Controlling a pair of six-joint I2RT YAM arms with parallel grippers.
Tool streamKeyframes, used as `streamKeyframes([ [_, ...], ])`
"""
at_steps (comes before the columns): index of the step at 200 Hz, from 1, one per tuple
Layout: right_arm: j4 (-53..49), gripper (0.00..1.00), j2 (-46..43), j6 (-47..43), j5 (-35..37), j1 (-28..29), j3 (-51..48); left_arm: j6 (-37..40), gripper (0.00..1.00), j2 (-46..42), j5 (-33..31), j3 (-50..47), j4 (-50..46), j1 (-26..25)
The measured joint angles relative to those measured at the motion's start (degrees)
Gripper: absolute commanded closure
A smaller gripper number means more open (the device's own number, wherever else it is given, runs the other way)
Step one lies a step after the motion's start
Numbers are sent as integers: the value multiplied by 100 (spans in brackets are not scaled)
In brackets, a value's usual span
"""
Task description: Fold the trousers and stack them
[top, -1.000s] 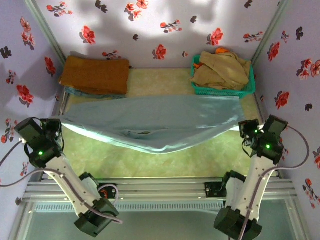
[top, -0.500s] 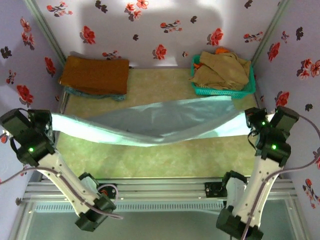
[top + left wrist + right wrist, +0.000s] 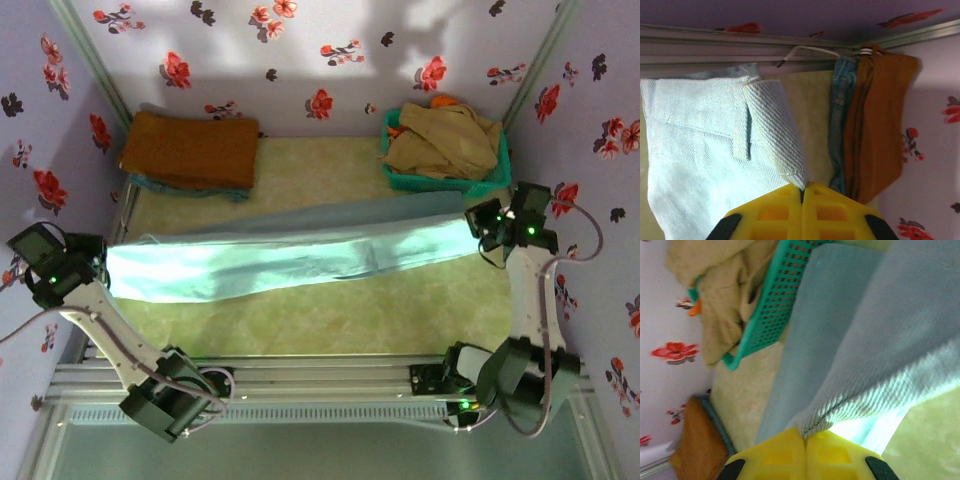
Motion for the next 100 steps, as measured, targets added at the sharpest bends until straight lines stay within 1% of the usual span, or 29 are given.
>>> streamKeyframes([
  [22, 101, 100, 428, -68, 162, 129, 48, 131, 100, 105, -37, -48, 0, 42],
  [43, 107, 100, 323, -146, 282, 184, 50, 236, 100, 103, -48, -98, 20, 81],
  [56, 101, 100, 28, -197, 341, 190, 44, 249, 100, 20, -44, -214, 94, 118],
  [78, 46, 100, -728, -240, 365, 170, 26, 247, 100, -203, -24, -354, 138, 199],
  [100, 17, 100, -1414, -227, 363, 116, -76, 245, 100, -592, 76, -468, 212, 256],
])
